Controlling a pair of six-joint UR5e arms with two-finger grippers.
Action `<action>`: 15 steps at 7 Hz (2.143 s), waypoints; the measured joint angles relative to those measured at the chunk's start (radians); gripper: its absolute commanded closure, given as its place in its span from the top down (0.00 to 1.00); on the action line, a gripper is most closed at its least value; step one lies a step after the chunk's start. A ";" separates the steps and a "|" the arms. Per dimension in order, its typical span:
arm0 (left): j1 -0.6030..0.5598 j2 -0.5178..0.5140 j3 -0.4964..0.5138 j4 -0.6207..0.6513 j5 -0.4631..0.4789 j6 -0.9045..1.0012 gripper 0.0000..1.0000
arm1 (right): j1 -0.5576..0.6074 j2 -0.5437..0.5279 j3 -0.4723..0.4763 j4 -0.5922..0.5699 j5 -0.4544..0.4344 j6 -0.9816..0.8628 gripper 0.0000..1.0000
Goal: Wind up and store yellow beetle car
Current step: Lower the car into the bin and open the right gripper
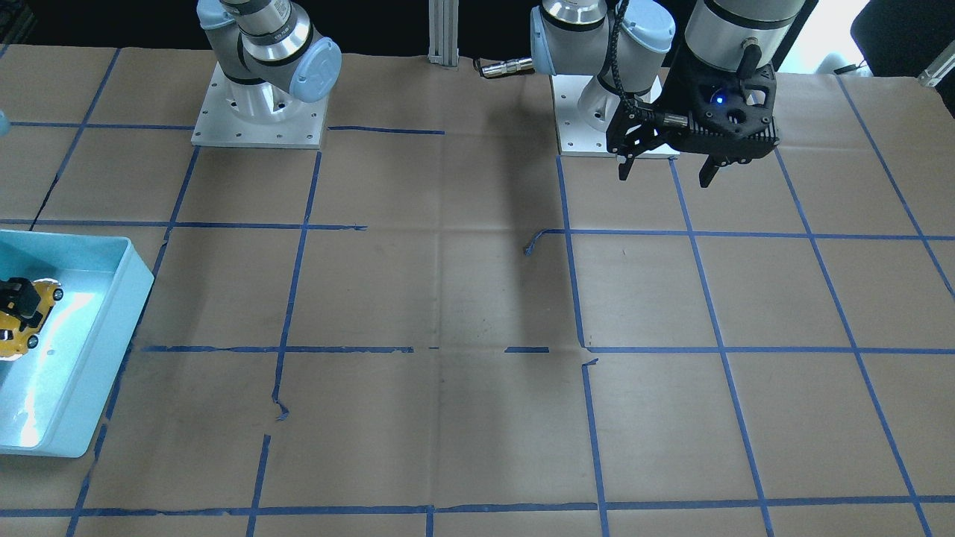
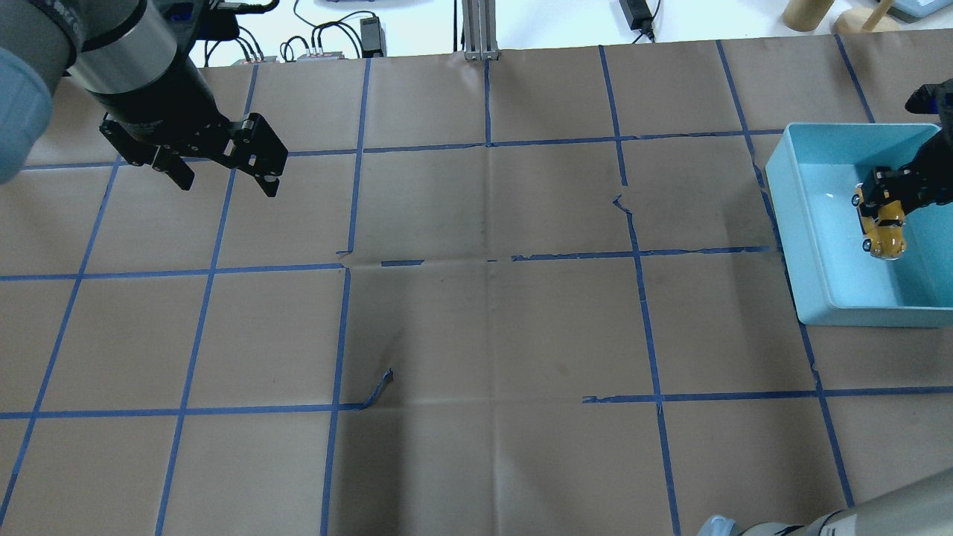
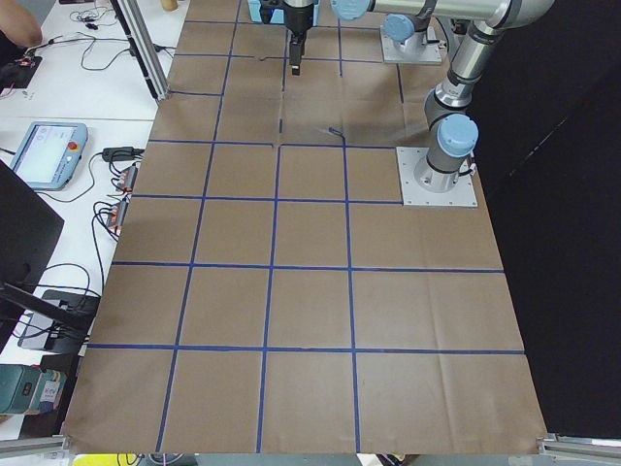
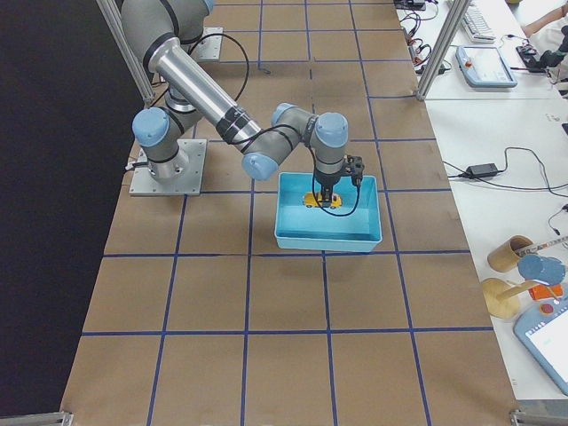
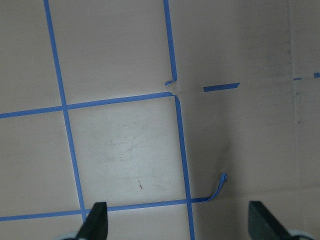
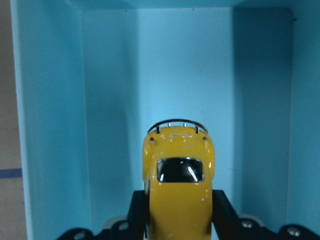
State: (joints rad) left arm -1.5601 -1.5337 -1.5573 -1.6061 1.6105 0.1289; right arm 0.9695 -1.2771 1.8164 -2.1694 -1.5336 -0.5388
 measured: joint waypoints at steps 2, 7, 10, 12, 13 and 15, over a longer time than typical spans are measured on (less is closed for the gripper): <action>0.006 0.002 0.002 -0.003 0.001 0.000 1.00 | 0.000 0.010 0.046 -0.060 0.004 -0.059 0.32; 0.016 0.012 -0.004 -0.023 -0.030 -0.058 1.00 | -0.052 0.066 0.071 -0.119 0.019 -0.091 0.93; 0.015 0.015 -0.009 -0.001 -0.036 -0.119 1.00 | -0.055 0.062 0.067 -0.123 0.058 -0.087 1.00; 0.016 0.015 -0.010 0.002 -0.035 -0.116 1.00 | -0.054 0.037 0.052 -0.121 0.059 -0.082 1.00; 0.017 0.013 -0.012 0.006 -0.035 -0.115 1.00 | -0.052 -0.010 0.047 -0.108 0.057 -0.073 1.00; 0.019 0.009 -0.015 0.020 -0.036 -0.114 1.00 | -0.047 -0.149 0.044 -0.015 0.054 -0.021 1.00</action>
State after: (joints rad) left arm -1.5415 -1.5250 -1.5727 -1.5859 1.5747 0.0152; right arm 0.9223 -1.4260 1.8604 -2.1842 -1.4792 -0.5602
